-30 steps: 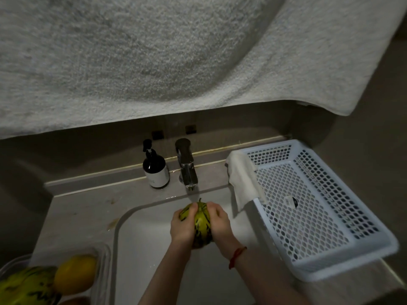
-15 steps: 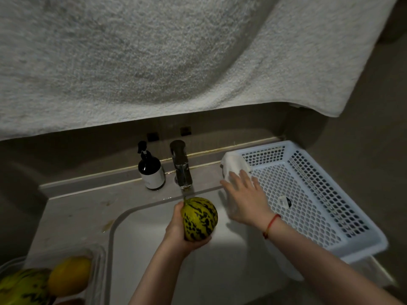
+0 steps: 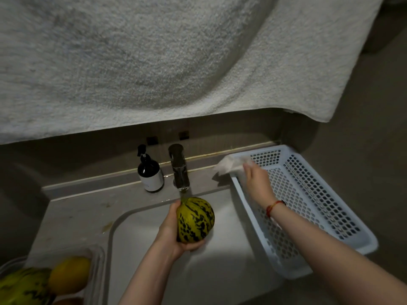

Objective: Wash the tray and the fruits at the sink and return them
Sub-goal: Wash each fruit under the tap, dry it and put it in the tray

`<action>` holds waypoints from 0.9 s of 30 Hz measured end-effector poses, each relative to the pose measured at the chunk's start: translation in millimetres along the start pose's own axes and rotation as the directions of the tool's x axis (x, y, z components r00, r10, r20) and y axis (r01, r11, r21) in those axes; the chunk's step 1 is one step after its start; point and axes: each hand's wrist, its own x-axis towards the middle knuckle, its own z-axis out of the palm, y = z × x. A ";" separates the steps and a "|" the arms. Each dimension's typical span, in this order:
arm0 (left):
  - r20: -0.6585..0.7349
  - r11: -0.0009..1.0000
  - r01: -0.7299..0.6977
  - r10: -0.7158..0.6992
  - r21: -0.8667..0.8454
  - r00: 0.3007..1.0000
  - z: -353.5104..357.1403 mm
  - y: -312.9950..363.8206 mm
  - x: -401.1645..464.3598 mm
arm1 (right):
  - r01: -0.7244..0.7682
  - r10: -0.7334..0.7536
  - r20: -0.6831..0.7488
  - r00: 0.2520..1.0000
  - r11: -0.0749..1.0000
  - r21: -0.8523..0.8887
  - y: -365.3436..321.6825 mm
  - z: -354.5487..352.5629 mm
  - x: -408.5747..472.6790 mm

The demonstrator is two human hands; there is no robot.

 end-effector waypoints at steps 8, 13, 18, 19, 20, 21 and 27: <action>0.056 0.979 -0.143 0.136 0.143 0.989 -3.0 18.1 -31.8 | 0.075 -0.070 -0.112 0.991 0.996 0.041 -65.8 -70.3 39.0; 0.180 0.930 -0.336 0.309 0.149 0.934 -4.4 37.6 -54.7 | -0.081 0.054 0.107 0.993 0.959 0.272 -107.0 -87.3 29.4; 0.316 0.913 -0.404 0.367 0.058 0.875 1.5 56.1 -75.3 | -0.380 0.184 0.406 0.895 0.791 0.480 -136.2 -61.7 -10.5; 0.324 0.910 -0.412 0.375 0.053 0.869 2.2 57.1 -77.4 | -0.418 0.195 0.443 0.875 0.766 0.488 -141.7 -56.5 -17.0; 0.328 0.907 -0.418 0.378 0.057 0.866 4.1 57.1 -79.2 | -0.460 0.205 0.478 0.854 0.727 0.509 -146.0 -53.0 -22.3; 0.326 0.904 -0.424 0.382 0.064 0.865 3.6 56.9 -80.1 | -0.510 0.200 0.531 0.823 0.671 0.538 -150.7 -49.6 -27.9; 0.298 0.950 -0.313 0.301 -0.008 0.906 -11.4 51.4 -82.9 | -0.770 -0.078 0.826 0.559 0.323 0.551 -148.4 -39.0 -50.6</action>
